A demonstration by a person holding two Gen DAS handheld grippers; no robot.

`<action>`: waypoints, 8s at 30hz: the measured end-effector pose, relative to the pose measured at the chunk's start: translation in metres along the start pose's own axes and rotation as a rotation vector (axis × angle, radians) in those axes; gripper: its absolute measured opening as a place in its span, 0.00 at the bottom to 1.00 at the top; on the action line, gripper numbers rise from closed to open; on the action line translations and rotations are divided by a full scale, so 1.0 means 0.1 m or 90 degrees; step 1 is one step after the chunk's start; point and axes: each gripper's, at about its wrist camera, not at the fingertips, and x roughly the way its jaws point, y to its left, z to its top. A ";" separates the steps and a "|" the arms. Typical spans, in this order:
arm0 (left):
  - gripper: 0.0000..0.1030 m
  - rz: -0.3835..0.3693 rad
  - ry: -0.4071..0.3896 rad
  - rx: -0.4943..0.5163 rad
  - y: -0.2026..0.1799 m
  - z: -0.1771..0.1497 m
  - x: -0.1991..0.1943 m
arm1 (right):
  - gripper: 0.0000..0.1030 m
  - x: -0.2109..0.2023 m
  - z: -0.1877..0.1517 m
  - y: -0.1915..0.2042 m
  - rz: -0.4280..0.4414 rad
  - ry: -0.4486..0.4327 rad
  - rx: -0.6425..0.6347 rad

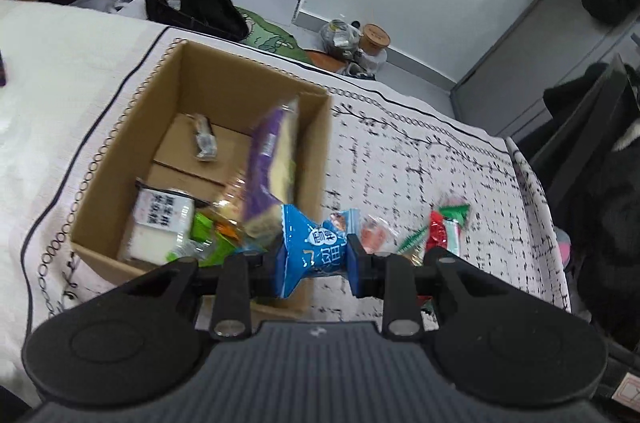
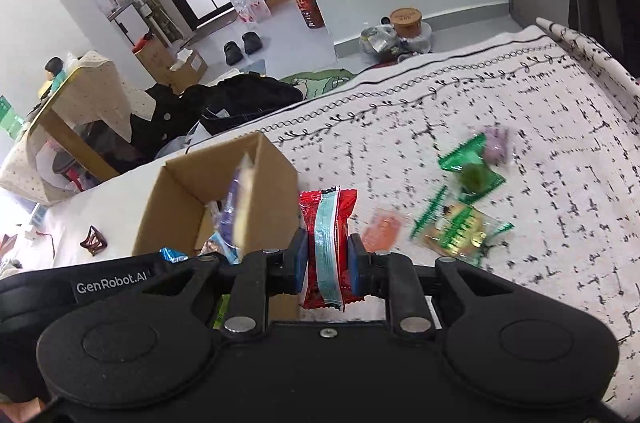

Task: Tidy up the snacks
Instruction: 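Carry both packets into the cardboard box and open both tools, then move both open tools back to the remaining snacks, then grasp the orange packet with the left tool while the right tool grasps the round green-wrapped cake, then carry both packets into the cardboard box and open both tools, then move both open tools back to the last two snacks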

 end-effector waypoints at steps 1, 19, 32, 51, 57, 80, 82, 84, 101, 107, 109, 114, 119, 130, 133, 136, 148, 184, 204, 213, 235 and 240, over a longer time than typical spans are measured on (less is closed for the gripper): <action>0.28 0.000 -0.001 -0.002 0.05 0.02 -0.01 | 0.20 0.01 0.00 0.05 0.000 -0.003 0.003; 0.33 0.037 -0.021 -0.045 0.69 0.48 0.01 | 0.20 0.38 0.10 0.71 0.041 -0.016 0.036; 0.61 0.071 -0.047 -0.058 0.76 0.61 -0.20 | 0.43 0.41 0.23 0.80 0.074 -0.018 0.044; 0.85 0.091 -0.049 -0.014 0.20 0.30 -0.42 | 0.88 -0.22 0.16 0.11 -0.010 -0.035 0.049; 1.00 0.078 -0.074 0.008 -0.04 0.18 -0.53 | 0.96 -0.49 0.18 -0.22 -0.006 -0.048 0.081; 1.00 0.035 -0.033 0.083 -0.80 -0.05 -0.16 | 0.97 -0.49 0.19 -1.17 -0.042 -0.043 0.127; 1.00 0.040 -0.037 0.094 -0.86 -0.07 -0.09 | 0.92 -0.42 0.18 -1.23 -0.041 -0.036 0.141; 0.99 0.032 -0.036 0.097 -0.89 -0.08 -0.01 | 0.91 -0.35 0.17 -1.30 -0.035 -0.033 0.155; 0.58 0.052 0.047 0.133 -1.00 -0.16 0.88 | 0.71 0.39 -0.03 -1.64 0.036 0.034 0.264; 0.53 0.066 0.057 0.144 -1.02 -0.12 1.11 | 0.66 0.59 -0.03 -1.73 0.058 0.060 0.296; 0.53 0.068 0.060 0.139 -1.01 -0.11 1.18 | 0.66 0.64 -0.03 -1.73 0.060 0.071 0.295; 0.53 0.084 0.075 0.136 -0.99 -0.10 1.37 | 0.66 0.72 -0.04 -1.75 0.071 0.079 0.303; 0.45 0.093 0.110 0.125 -0.91 -0.16 1.53 | 0.66 0.78 -0.03 -1.75 0.078 0.080 0.303; 0.21 0.054 0.125 0.140 -0.99 -0.24 1.59 | 0.58 0.89 -0.02 -1.71 0.093 0.078 0.303; 0.19 0.050 0.128 0.136 -1.00 -0.28 1.56 | 0.48 0.89 -0.02 -1.71 0.085 0.079 0.305; 0.18 0.049 0.130 0.127 -0.98 -0.31 1.53 | 0.34 0.89 -0.05 -1.74 0.074 0.081 0.311; 0.17 0.052 0.140 0.099 -0.91 -0.37 1.29 | 0.08 0.54 -0.18 -1.76 0.097 0.065 0.317; 0.17 0.045 0.030 0.033 -0.53 0.17 -0.26 | 0.06 -0.43 0.23 -0.87 0.082 -0.024 0.219; 0.17 0.078 -0.004 -0.021 0.17 0.69 -0.61 | 0.06 -0.25 0.57 -0.01 0.122 0.005 0.151; 0.26 0.065 -0.014 -0.035 0.33 0.86 -0.65 | 0.06 -0.09 0.64 0.37 0.138 0.023 0.124; 0.76 0.147 -0.026 -0.039 0.64 1.06 -0.92 | 0.47 0.06 0.81 0.80 0.142 0.042 0.102; 0.82 0.139 -0.016 -0.024 0.54 0.98 -0.88 | 0.61 -0.12 0.76 0.58 0.107 0.032 0.086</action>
